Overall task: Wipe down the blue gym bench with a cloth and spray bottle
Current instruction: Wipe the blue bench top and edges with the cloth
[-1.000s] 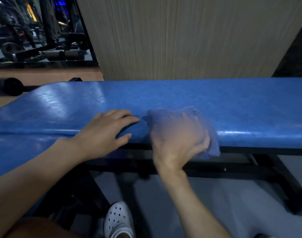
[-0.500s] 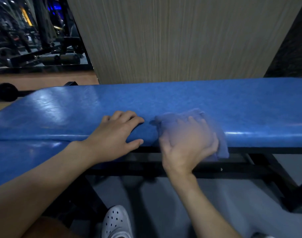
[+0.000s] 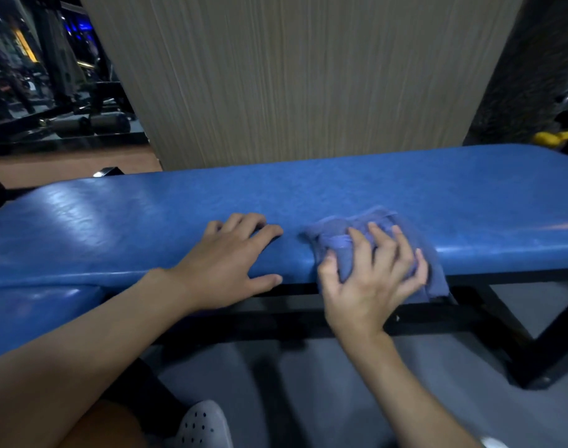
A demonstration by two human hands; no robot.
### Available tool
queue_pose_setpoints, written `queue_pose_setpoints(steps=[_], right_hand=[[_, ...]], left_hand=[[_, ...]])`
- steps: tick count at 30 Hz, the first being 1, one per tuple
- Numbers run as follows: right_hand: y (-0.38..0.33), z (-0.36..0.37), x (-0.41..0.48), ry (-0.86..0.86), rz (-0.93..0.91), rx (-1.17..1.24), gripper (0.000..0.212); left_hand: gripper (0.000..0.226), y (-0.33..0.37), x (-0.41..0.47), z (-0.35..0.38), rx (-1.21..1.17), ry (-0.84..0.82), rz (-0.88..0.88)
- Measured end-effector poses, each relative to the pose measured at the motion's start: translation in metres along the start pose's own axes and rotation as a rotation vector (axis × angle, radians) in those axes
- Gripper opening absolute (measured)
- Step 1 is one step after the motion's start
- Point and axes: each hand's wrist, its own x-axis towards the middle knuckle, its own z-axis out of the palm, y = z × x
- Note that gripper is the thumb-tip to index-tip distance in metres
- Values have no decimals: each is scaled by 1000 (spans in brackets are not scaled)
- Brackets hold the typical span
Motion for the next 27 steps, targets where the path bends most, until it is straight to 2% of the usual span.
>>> queue_pose_setpoints(steps=[3,5,8,11,12,13,15,17,19,21,23,26,27], right_hand=[[33,-9,8,-61,-271,15,39],[69,-15,17,-69,-289,-8,44],[106,-18,32,-31,-86,-56,46],[80,-15,31,0,164,-50,40],[65,-13,28,-8,197,-47,41],[53,-13,23,-23,171,-46,41],[48,-15,16,-85,-9,-34,39],[70,-21,20,-117,-190,-16,41],[104,-27,28,-117,-268,-21,48],[143,-31,40,-106,-206,-73,46],[166,-33,52,-90,-46,-100,43],[135,-26,54,-10,244,-99,42],[118,-24,52,-6,272,-93,41]], left_hand=[[76,13,10,0,0,14,35],[73,19,14,1,8,28,64],[70,21,16,5,20,24,93],[69,25,21,7,20,26,115],[68,28,23,6,18,29,117],[68,31,26,6,14,35,118],[67,40,33,4,-5,54,125],[66,51,39,2,-19,68,161],[66,60,45,2,-25,56,180],[66,67,48,1,-21,38,164],[70,73,53,-2,-1,31,133],[77,88,65,-6,26,41,120],[78,94,69,-7,26,47,131]])
